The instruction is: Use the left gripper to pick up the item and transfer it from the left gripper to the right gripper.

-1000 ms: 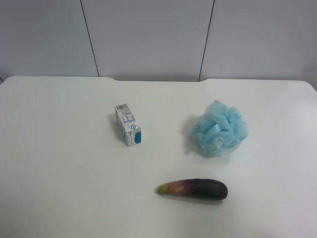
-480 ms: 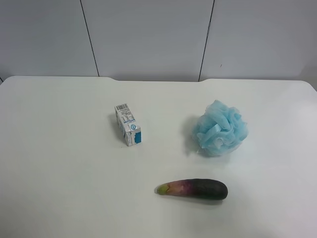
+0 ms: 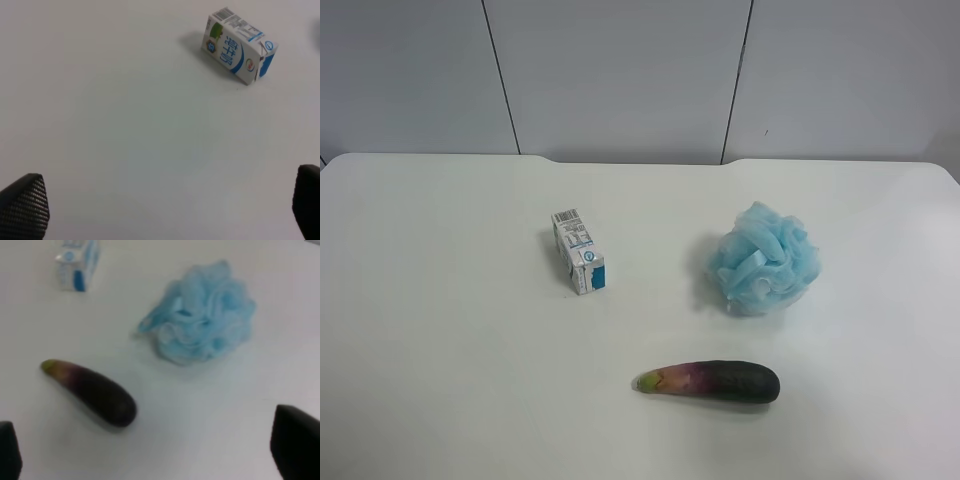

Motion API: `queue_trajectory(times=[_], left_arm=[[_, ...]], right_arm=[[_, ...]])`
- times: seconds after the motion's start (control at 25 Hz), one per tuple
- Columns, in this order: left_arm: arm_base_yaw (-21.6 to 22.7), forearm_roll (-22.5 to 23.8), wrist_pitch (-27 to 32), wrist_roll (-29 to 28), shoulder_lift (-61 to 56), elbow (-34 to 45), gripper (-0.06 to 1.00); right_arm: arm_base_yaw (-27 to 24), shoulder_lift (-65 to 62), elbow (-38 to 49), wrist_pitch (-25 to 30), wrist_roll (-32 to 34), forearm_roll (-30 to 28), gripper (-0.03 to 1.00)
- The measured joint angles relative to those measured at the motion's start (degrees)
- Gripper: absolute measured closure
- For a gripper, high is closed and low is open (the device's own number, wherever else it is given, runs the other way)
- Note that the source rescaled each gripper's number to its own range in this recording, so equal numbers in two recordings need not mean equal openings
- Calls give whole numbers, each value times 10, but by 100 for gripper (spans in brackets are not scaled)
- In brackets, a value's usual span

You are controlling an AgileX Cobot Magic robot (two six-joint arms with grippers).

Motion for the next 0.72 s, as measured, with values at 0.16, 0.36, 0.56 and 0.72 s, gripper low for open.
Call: queue_trajectory(times=[0.16,0.36,0.56,0.72], left_arm=[[0,0,0,0,0,0,-6],[14,0,0,0,0,0,-6],[74,0,0,0,0,0,-6],[122,0,0,0,0,0,-6]], right_arm=[[-124,-16,1,0,0,0,-3],[-261,-22,1,0,0,0,-3],[-329,-22,1,0,0,0,-3],[-342,-22,1,0,0,0,-3]])
